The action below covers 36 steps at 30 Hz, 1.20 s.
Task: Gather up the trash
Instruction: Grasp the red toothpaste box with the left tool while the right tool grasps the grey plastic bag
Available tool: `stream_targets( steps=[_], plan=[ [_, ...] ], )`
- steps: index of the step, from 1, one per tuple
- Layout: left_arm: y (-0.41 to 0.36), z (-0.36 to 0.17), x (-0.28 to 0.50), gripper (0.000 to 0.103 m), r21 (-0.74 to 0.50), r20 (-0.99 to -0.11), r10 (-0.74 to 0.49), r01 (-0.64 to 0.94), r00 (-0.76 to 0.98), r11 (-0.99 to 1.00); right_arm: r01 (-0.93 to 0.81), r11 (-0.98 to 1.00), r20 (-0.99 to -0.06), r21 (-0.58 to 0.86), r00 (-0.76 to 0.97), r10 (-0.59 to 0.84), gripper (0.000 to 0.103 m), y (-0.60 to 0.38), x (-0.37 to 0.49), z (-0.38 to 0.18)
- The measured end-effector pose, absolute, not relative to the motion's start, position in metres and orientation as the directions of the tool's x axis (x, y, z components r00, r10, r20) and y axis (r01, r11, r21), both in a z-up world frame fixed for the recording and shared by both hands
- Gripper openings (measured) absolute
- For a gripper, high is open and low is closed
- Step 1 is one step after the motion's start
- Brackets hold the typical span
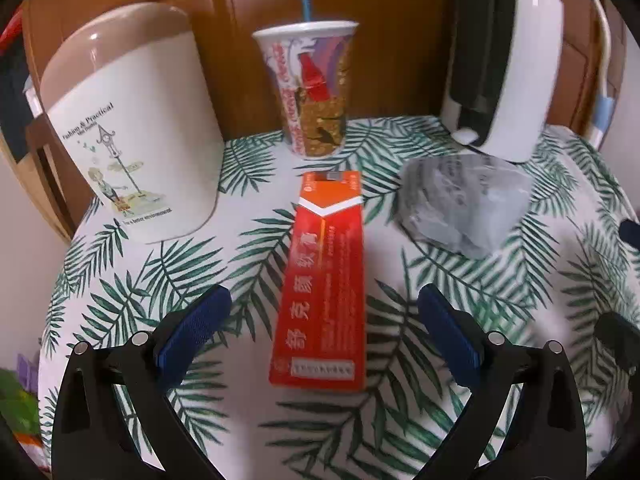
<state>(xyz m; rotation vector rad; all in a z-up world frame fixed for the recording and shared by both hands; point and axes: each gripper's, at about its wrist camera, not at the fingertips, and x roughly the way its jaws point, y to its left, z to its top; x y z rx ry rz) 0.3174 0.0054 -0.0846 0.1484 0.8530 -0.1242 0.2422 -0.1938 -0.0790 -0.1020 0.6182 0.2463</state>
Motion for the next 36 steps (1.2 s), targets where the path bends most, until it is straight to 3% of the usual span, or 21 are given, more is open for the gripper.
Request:
stream_targets(
  steps=[22,28,31,36],
  plan=[
    [0.017,-0.095,0.333,0.086,0.046,-0.772,-0.042,0.122,0.634,0.991,-0.275,0.961,-0.599,-0.018,0.773,0.210,0.098,-0.181,0.249,-0.087],
    [0.016,-0.099,0.336,0.068,0.044,-0.783,-0.044,0.125,0.621,0.991,-0.279,0.960,-0.605,-0.014,0.767,0.214,0.098,-0.179,0.251,-0.091],
    [0.015,-0.101,0.337,0.048,0.050,-0.787,-0.036,0.122,0.616,0.991,-0.279,0.960,-0.607,-0.015,0.766,0.213,0.098,-0.180,0.252,-0.092],
    [0.023,-0.101,0.334,0.048,0.037,-0.786,-0.037,0.107,0.617,0.994,-0.279,0.960,-0.606,-0.014,0.767,0.213,0.098,-0.180,0.259,-0.090]
  ],
)
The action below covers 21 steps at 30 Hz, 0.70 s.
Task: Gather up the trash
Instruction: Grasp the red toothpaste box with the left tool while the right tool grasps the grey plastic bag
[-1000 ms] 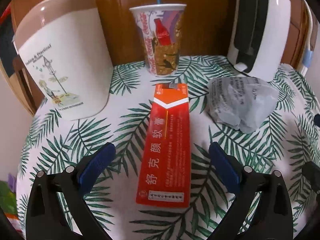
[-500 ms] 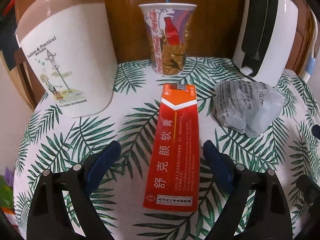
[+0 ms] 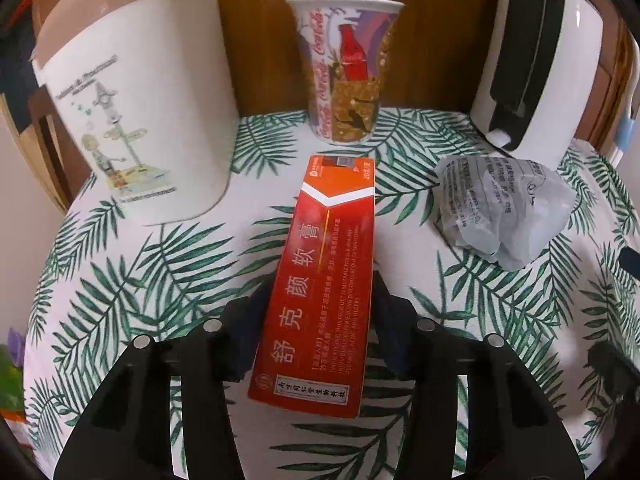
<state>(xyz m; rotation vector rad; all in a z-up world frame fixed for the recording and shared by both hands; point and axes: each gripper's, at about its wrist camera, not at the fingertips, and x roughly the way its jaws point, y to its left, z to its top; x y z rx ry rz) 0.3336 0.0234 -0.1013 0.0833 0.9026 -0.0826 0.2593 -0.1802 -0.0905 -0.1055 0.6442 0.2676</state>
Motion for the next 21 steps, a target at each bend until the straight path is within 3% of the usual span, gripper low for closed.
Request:
stream_targets(
  steps=[8,21],
  plan=[
    [0.045,-0.101,0.330,0.048,0.038,-0.786,-0.007,0.059,0.618,0.998,-0.287,0.955,-0.596,-0.083,0.781,0.183,0.098,-0.156,0.308,-0.082],
    [0.048,-0.101,0.329,0.048,0.040,-0.785,0.000,0.050,0.620,0.998,-0.277,0.950,-0.699,-0.142,0.708,0.101,0.096,-0.115,0.362,-0.106]
  ],
)
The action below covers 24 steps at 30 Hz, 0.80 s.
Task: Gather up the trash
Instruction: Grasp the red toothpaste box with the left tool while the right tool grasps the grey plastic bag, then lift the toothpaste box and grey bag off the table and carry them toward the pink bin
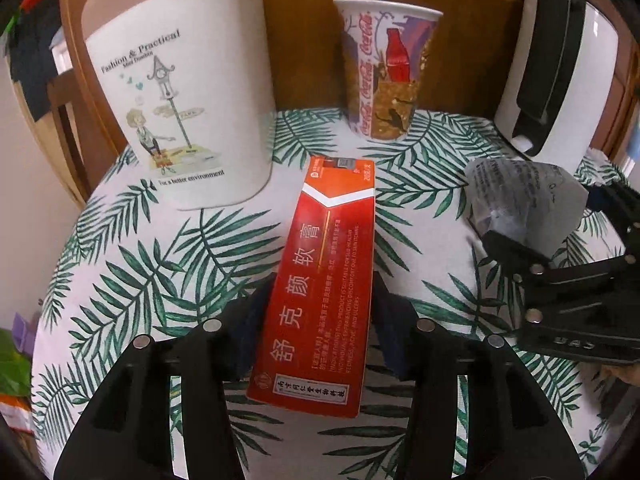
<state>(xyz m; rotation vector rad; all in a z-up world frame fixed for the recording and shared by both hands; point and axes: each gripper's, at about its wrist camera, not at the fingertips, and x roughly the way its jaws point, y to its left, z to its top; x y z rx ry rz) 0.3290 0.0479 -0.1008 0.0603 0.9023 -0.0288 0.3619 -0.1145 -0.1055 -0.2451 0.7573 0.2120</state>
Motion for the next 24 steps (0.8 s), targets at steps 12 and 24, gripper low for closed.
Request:
stream_targets(
  steps=[12,24],
  plan=[
    [0.044,-0.103,0.332,0.050,0.055,-0.796,0.005,0.064,0.605,0.996,-0.291,0.953,-0.730,-0.081,0.668,0.142,0.073,-0.115,0.377,-0.111],
    [0.039,-0.099,0.329,0.048,0.079,-0.778,0.011,0.079,0.628,0.994,-0.285,0.955,-0.697,-0.078,0.700,0.151,0.051,-0.117,0.364,-0.106]
  ],
)
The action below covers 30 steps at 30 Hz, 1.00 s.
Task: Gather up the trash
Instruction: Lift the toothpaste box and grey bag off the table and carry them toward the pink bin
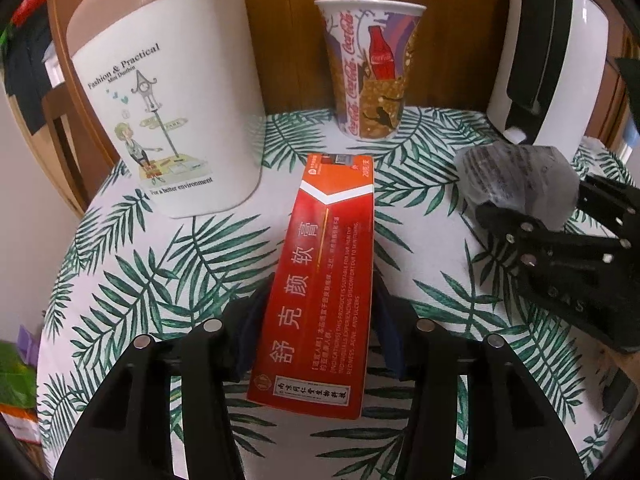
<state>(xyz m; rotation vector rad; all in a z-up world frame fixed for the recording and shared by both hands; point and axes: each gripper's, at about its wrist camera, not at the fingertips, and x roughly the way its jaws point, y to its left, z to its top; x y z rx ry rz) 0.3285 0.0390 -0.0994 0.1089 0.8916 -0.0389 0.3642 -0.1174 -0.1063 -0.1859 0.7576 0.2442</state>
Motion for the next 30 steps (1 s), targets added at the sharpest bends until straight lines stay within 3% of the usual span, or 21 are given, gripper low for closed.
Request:
stream_targets(
  steps=[14,30],
  plan=[
    [0.028,-0.096,0.307,0.048,0.099,-0.766,0.012,0.099,0.643,0.990,-0.263,0.963,-0.682,-0.056,0.715,0.155,0.051,-0.153,0.312,-0.109],
    [0.030,-0.074,0.220,0.048,0.096,-0.740,0.003,0.102,0.673,0.990,-0.301,0.953,-0.629,-0.046,0.749,0.206,0.051,-0.155,0.208,-0.089]
  ],
)
